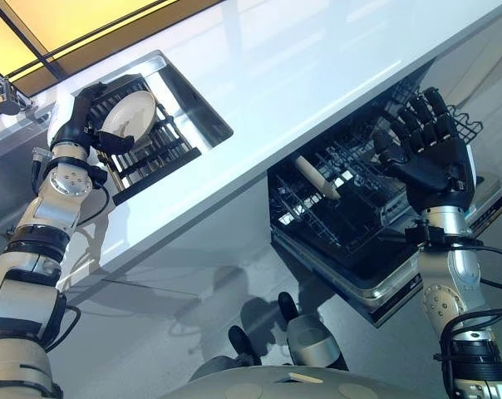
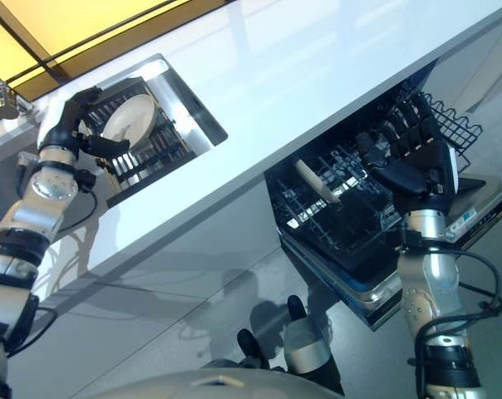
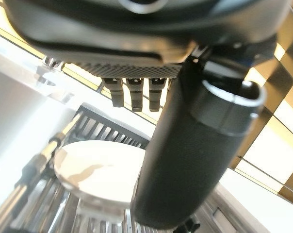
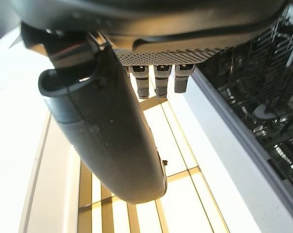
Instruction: Pick up plates and place into dishwasher.
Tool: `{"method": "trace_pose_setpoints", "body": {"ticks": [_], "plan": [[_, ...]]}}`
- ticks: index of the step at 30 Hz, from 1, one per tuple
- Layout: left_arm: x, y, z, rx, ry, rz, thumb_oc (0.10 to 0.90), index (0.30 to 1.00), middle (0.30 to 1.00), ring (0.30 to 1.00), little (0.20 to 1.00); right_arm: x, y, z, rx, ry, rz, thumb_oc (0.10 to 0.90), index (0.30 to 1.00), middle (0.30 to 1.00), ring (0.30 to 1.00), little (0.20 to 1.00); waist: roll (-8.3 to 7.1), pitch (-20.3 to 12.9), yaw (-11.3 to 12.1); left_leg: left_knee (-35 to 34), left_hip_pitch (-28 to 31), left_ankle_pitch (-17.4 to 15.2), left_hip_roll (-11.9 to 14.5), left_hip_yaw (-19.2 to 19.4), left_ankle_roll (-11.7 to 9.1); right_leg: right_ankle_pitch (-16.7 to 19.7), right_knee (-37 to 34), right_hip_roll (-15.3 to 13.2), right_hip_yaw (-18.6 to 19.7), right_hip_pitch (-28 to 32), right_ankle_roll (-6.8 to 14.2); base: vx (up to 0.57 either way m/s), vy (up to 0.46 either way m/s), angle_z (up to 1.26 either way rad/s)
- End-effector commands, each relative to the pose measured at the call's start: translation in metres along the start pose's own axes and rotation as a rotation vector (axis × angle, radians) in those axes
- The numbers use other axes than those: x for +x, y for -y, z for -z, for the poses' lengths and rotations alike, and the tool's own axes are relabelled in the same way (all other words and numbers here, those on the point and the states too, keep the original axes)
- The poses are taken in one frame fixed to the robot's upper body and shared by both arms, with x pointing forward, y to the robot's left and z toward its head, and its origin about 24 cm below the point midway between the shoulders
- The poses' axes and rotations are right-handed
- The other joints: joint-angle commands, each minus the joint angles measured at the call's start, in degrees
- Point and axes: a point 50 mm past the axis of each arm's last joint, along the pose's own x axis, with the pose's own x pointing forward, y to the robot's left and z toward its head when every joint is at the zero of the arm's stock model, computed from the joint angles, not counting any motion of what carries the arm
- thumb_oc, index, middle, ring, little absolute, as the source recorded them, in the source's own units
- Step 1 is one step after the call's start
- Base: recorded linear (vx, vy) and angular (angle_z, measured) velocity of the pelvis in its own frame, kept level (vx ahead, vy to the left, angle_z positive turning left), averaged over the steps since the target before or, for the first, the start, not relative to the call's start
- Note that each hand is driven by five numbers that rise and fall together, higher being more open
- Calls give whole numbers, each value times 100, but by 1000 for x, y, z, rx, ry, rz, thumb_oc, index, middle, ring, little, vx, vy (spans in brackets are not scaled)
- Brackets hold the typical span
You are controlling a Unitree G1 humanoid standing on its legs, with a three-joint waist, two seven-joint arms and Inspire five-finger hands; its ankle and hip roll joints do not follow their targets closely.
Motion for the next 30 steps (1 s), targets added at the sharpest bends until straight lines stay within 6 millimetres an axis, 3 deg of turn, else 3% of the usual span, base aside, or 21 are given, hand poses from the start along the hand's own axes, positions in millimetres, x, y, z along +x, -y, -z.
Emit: {"method": "trace_pose_setpoints", "body": {"ticks": [1,13,25,30], "plan": [[8,-41,-9,-12,47,-158,800,900,900,900,900,11,-7,-38,5,193,-66,800,900,900,900,900,87,-768,9,321,13,-801,-345,-18,104,-918,543,211,121,-45,512,57,-15,-8],[8,-30,-10,18,48,-135,800,900,900,900,900,8,-5,-33,5,180,-49,800,900,900,900,900,20,-609,-29,372,-41,-805,-320,67,111,-894,546,197,81,-110,516,12,-11,-3],[8,-28,3,47,-32,-133,800,900,900,900,900,9,-5,-31,-19,157,-40,800,900,900,900,900,-26,-429,-59,432,-138,-784,-281,135,92,-876,546,164,23,-186,522,9,-8,-1],[10,-36,4,55,-53,-174,800,900,900,900,900,12,-5,-35,-10,173,-41,800,900,900,900,900,-53,-251,-79,454,-241,-777,-268,168,84,-860,551,146,20,-295,533,0,0,0]]}}
